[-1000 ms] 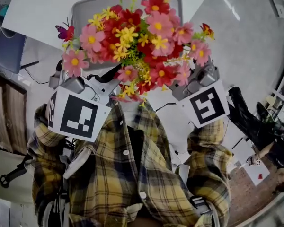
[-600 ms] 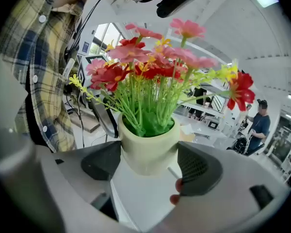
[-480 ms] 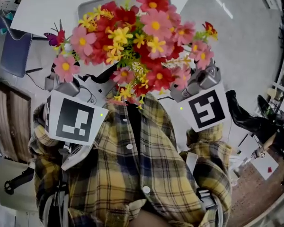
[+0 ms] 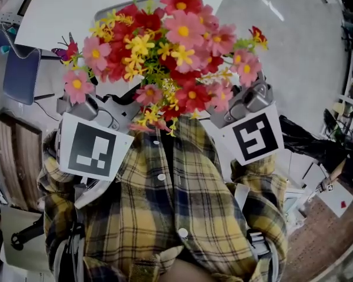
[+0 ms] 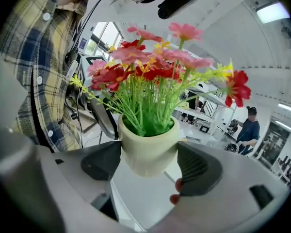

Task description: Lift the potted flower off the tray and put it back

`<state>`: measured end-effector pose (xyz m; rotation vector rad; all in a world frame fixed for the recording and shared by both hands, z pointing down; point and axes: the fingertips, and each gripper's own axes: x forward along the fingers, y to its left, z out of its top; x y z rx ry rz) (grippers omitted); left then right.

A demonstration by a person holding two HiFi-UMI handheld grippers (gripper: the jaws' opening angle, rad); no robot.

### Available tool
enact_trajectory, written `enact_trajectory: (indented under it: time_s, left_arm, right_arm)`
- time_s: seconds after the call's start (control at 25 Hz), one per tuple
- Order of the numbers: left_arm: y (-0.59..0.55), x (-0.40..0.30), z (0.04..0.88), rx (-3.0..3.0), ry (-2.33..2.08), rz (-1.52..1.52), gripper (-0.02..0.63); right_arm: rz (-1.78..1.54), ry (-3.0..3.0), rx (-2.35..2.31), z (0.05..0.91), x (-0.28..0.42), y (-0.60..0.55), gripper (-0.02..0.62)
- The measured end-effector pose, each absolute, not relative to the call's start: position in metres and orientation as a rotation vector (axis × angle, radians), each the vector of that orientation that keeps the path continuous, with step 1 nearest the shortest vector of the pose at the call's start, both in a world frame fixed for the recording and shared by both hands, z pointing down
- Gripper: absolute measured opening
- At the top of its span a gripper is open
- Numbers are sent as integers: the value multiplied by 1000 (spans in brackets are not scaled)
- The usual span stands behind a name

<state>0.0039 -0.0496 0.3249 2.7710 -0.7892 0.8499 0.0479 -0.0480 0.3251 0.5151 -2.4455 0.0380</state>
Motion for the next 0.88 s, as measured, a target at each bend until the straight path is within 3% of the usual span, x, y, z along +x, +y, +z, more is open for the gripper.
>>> enact_trajectory:
  time_s: [0.88]
  left_arm:
    - [-50, 5, 324, 2756, -799, 848, 373]
  right_arm:
    - [48, -2438, 528, 325, 48, -47, 348]
